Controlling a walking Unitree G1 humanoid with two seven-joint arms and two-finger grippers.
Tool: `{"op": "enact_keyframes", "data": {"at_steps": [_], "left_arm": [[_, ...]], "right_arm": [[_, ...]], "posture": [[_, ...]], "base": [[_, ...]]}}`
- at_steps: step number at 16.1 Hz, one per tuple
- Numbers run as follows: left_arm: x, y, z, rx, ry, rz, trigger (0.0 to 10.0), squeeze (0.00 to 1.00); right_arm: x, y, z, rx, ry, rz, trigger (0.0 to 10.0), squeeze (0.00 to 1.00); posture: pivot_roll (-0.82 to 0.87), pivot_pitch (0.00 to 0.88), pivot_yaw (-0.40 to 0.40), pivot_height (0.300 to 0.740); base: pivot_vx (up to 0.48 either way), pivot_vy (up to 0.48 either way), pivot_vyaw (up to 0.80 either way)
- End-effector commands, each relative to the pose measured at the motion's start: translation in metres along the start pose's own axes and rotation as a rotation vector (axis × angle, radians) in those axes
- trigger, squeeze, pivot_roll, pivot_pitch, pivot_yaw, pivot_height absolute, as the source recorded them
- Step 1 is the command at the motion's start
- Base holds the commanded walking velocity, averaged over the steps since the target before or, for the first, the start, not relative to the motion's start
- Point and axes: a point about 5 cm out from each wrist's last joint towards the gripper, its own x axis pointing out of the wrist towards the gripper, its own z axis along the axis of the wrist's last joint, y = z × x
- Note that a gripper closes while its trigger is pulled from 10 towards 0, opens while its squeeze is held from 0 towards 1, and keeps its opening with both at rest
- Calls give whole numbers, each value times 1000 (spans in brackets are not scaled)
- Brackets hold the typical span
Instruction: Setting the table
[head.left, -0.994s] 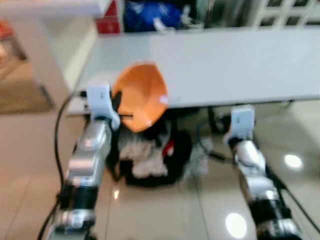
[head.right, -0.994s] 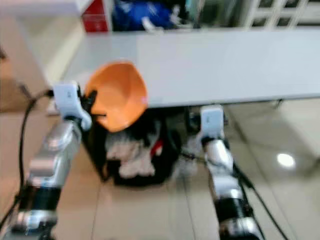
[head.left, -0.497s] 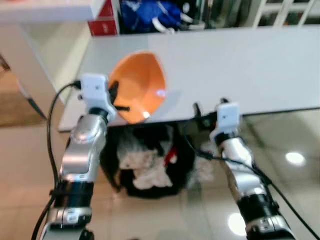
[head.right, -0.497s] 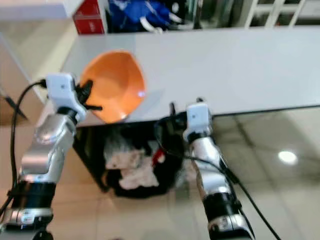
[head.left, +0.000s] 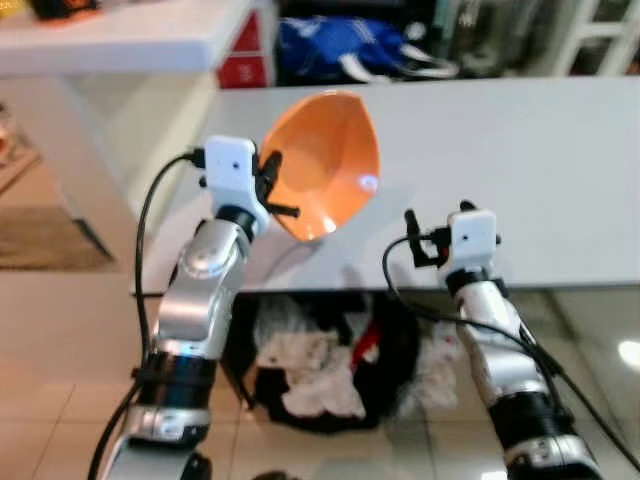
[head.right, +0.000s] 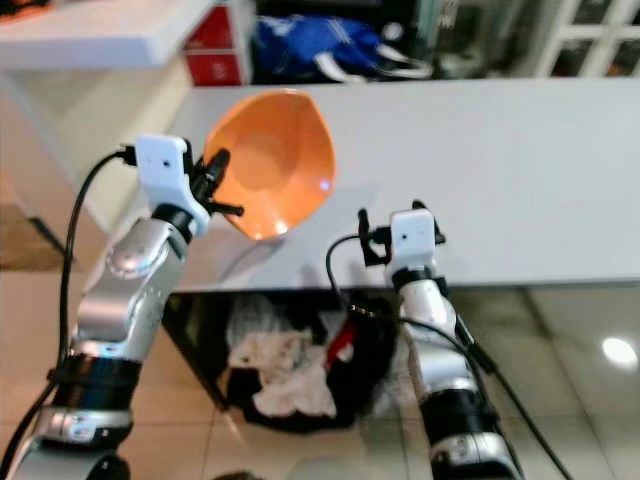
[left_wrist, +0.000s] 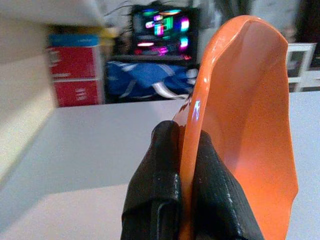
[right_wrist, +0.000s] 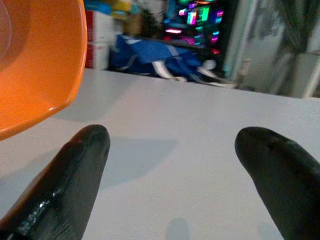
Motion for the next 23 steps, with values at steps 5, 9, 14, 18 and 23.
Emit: {"op": "enact_keyframes", "data": {"at_steps": [5, 9, 14, 18, 23], "left_arm": [[29, -14, 32, -26, -42, -85, 0, 0], [63, -38, 40, -380, 35, -121, 0, 0], [79, -46, 7, -649, 221, -21, 0, 0], [74, -33, -27, -643, 356, 109, 0, 0], [71, -21, -35, -641, 386, 202, 0, 0]], "right_arm": [[1, 1, 3, -7, -14, 13, 10000, 0], [3, 4, 5, -8, -18, 25, 10000, 0], [2, 5, 7, -28, -28, 44, 10000, 0], [-5, -3, 14, -97, -75, 8, 10000, 0], [-19, -22, 23, -179, -112, -65, 10000, 0]], "posture": [[-54, 0, 63, 740], [-63, 0, 60, 740], [-95, 0, 60, 740], [-130, 0, 77, 740], [-155, 0, 85, 740]], "base": [[0, 0, 0], [0, 0, 0], [0, 0, 0], [0, 0, 0], [0, 0, 0]]}}
